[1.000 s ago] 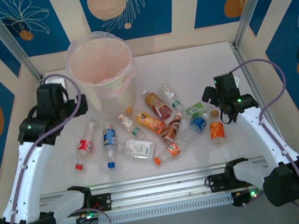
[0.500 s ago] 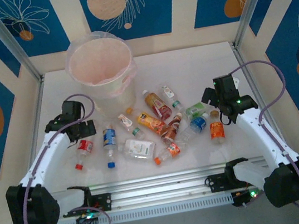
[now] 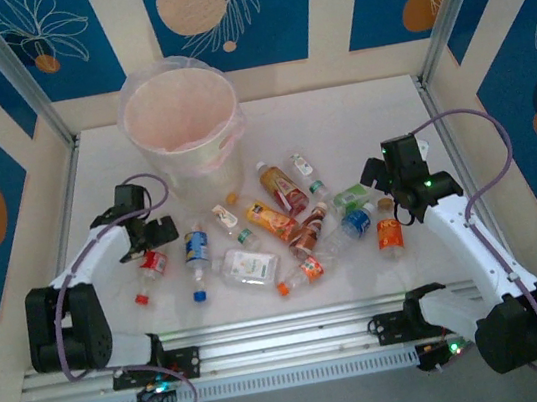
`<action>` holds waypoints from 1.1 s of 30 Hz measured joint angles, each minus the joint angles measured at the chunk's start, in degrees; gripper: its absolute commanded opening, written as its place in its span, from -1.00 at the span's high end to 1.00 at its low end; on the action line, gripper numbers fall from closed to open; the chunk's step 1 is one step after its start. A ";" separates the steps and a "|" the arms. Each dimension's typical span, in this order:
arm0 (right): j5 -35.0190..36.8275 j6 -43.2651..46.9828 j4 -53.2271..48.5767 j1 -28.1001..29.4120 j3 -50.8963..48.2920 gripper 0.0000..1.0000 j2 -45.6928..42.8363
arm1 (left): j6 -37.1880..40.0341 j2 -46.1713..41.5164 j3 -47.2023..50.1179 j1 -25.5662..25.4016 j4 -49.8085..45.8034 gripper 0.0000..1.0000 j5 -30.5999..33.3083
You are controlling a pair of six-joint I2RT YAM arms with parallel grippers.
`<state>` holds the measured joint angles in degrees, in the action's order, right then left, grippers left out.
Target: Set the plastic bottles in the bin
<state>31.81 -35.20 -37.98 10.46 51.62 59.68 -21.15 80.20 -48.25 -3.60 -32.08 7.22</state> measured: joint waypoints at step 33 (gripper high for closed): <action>0.61 0.00 0.22 0.83 0.00 -0.99 0.66 | -5.92 4.28 0.94 6.16 3.67 -0.04 1.40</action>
<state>32.42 -35.20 -37.76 11.29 51.62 60.34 -27.07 84.49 -47.31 2.57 -28.40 8.62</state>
